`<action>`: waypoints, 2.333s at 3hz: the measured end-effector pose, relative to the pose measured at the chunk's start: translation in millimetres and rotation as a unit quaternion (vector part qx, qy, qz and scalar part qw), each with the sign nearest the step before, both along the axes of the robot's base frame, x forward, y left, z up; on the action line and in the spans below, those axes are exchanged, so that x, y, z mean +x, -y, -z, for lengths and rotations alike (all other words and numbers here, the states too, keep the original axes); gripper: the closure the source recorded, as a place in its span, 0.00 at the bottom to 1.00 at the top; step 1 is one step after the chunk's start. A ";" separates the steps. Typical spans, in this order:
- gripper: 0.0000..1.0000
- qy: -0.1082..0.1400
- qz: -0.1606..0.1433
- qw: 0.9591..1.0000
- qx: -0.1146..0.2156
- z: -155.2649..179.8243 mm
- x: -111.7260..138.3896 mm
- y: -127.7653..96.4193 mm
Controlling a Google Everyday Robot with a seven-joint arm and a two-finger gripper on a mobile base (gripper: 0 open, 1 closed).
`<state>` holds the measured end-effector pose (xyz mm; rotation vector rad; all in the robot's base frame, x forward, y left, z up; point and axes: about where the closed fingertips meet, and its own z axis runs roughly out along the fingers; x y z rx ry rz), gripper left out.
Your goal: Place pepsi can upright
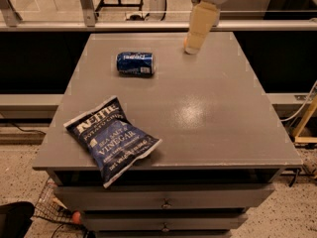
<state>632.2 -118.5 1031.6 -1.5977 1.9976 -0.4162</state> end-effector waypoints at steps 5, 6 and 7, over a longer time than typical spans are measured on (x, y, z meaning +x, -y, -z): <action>0.00 -0.096 -0.037 0.994 -0.019 72.3 91.7 -92.0; 0.00 -0.118 -0.037 0.992 -0.029 89.3 100.0 -105.4; 0.00 -0.133 -0.037 0.990 -0.029 103.7 103.0 -117.6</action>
Offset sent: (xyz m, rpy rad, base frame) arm 0.0214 0.0275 -0.0057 0.0489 -0.0051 0.0336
